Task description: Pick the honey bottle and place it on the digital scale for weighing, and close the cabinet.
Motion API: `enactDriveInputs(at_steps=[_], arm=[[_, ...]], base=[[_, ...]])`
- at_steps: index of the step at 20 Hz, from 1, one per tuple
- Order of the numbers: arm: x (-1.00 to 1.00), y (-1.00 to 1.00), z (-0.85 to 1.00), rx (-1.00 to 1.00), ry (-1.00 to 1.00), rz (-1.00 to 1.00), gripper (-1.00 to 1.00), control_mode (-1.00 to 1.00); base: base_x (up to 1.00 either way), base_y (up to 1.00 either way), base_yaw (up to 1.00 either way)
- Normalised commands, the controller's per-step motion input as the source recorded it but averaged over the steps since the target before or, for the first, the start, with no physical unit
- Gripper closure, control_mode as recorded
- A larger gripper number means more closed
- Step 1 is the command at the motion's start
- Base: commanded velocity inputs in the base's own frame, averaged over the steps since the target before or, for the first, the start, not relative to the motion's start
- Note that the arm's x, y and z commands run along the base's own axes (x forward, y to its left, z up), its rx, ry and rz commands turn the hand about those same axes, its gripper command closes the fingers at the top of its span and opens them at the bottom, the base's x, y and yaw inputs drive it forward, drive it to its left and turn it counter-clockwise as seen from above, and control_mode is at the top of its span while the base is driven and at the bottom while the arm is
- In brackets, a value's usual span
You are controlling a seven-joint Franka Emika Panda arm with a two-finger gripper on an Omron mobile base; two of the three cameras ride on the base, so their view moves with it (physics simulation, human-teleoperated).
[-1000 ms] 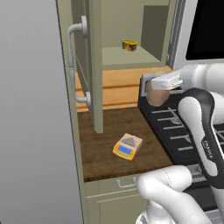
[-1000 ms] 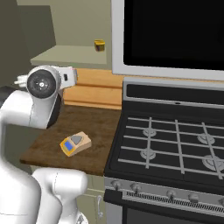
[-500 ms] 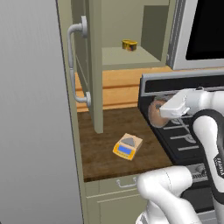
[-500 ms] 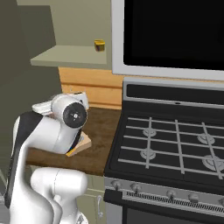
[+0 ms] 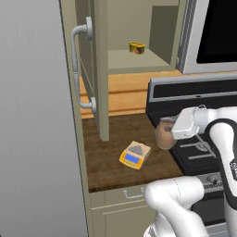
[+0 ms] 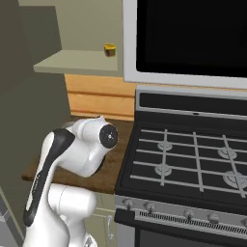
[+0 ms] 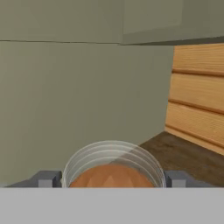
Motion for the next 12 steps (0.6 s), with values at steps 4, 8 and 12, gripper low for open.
enactDriveInputs(at_steps=[4, 8, 12], arm=[[0.41, 0.0, -0.54, 0.0, 0.0, 0.18, 1.0, -1.0], [0.61, 0.0, -0.38, 0.0, 0.0, 0.1, 1.0, -1.0], [0.63, 0.01, -0.24, 0.0, 0.02, 0.04, 1.0, -1.0]], base=[[0.0, 0.0, 0.0], [0.0, 0.0, 0.0], [0.0, 0.0, 0.0]])
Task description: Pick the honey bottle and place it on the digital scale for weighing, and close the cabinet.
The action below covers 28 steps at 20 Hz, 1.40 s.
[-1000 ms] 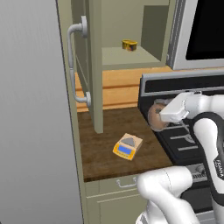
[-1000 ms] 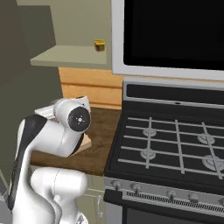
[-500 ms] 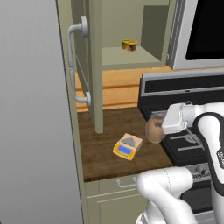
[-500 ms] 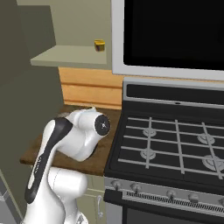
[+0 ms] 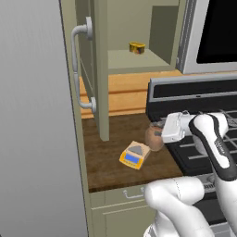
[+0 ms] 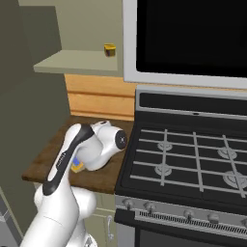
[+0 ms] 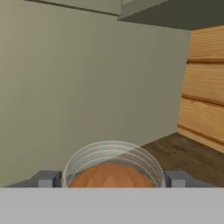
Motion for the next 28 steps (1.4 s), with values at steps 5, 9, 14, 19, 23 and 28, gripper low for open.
enactDriveInputs(at_steps=[5, 9, 14, 19, 23, 28], arm=[[0.39, 0.12, -0.37, 0.0, 0.0, 0.0, 1.0, -1.0], [0.32, 0.16, -0.36, 0.0, -0.01, 0.0, 1.0, -1.0], [0.28, 0.19, -0.29, 0.0, -0.04, 0.0, 1.0, -1.0], [0.22, 0.05, -0.3, 0.0, -0.03, 0.0, 1.0, -1.0], [0.18, 0.04, -0.3, 0.0, 0.0, 0.0, 1.0, -1.0], [0.24, 0.03, -0.19, 0.0, -0.01, 0.0, 1.0, -1.0]], base=[[0.0, 0.0, 0.0], [0.0, 0.0, 0.0], [0.0, 0.0, 0.0], [0.0, 0.0, 0.0], [0.0, 0.0, 0.0], [0.0, 0.0, 0.0]])
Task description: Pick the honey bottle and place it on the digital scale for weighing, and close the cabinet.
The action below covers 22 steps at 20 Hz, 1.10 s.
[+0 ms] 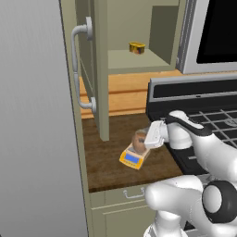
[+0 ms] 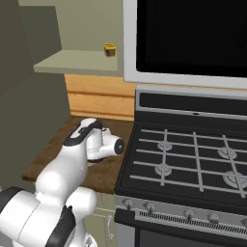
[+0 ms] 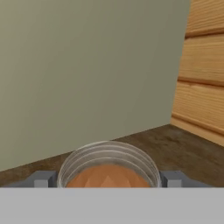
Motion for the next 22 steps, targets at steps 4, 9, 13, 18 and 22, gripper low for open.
enactDriveInputs(at_steps=[4, 9, 13, 18, 22], arm=[[0.29, 0.0, -0.06, 0.0, 0.0, 0.0, 1.0, -1.0], [0.01, 0.16, -0.18, 0.0, -0.01, 0.0, 1.0, -1.0], [0.0, 0.14, -0.04, 0.0, -0.01, 0.0, 1.0, -1.0], [0.0, 0.1, -0.01, 0.0, -0.02, 0.0, 1.0, -1.0], [0.0, 0.08, -0.14, 0.0, -0.04, 0.0, -1.0, -1.0]], base=[[0.0, 0.0, 0.0], [0.0, 0.0, 0.0], [0.0, 0.0, 0.0], [0.0, 0.0, 0.0], [0.0, 0.0, 0.0]])
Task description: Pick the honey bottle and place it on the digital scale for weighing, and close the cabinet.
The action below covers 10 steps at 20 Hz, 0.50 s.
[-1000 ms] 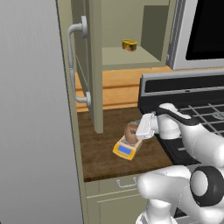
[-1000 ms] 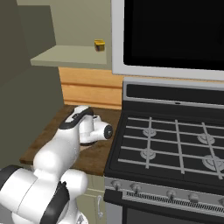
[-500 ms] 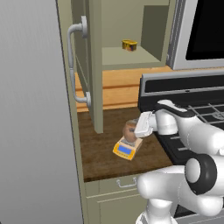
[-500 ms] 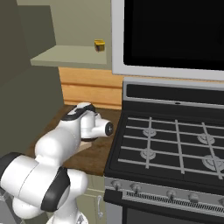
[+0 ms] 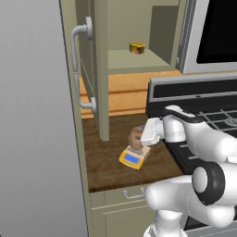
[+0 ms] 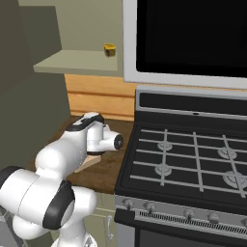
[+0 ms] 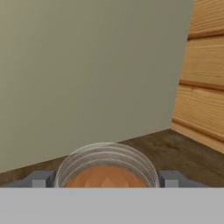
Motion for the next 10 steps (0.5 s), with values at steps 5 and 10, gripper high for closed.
enactDriveInputs(at_steps=[5, 10], arm=[[0.0, 0.0, -0.03, 0.0, 0.0, 0.0, -1.0, -1.0], [-0.04, 0.0, 0.0, 0.0, 0.01, 0.0, -1.0, -1.0]], base=[[0.0, 0.0, 0.0], [0.0, 0.0, 0.0]])
